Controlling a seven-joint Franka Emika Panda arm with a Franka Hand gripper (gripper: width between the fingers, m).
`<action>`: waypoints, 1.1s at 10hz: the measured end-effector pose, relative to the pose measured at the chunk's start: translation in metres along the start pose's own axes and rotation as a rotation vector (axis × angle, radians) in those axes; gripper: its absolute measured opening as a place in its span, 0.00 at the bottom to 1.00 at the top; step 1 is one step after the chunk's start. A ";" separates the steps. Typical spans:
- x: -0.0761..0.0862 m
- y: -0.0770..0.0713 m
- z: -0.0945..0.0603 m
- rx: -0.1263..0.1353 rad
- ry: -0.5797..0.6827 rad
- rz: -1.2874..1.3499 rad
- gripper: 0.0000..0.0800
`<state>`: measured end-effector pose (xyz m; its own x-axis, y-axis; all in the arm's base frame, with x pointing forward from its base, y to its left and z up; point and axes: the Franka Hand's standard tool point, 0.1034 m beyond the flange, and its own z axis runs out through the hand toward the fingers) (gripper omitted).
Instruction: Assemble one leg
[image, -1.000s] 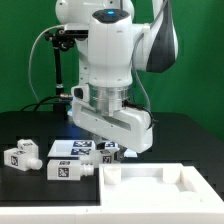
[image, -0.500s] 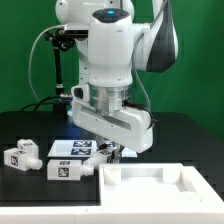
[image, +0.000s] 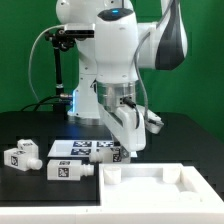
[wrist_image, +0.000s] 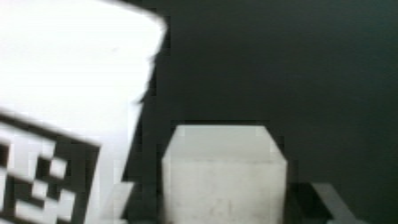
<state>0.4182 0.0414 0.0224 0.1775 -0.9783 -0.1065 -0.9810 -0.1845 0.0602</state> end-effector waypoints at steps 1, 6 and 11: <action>-0.008 -0.002 0.001 0.008 0.010 0.000 0.35; -0.022 0.000 0.000 -0.008 -0.005 0.137 0.35; -0.037 -0.007 -0.002 0.077 -0.028 0.519 0.35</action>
Offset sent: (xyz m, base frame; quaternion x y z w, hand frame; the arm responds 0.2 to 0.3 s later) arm 0.0000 0.0000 0.0000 0.0000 0.0000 0.0000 1.0000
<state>0.4191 0.0787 0.0279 -0.3343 -0.9362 -0.1083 -0.9425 0.3320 0.0385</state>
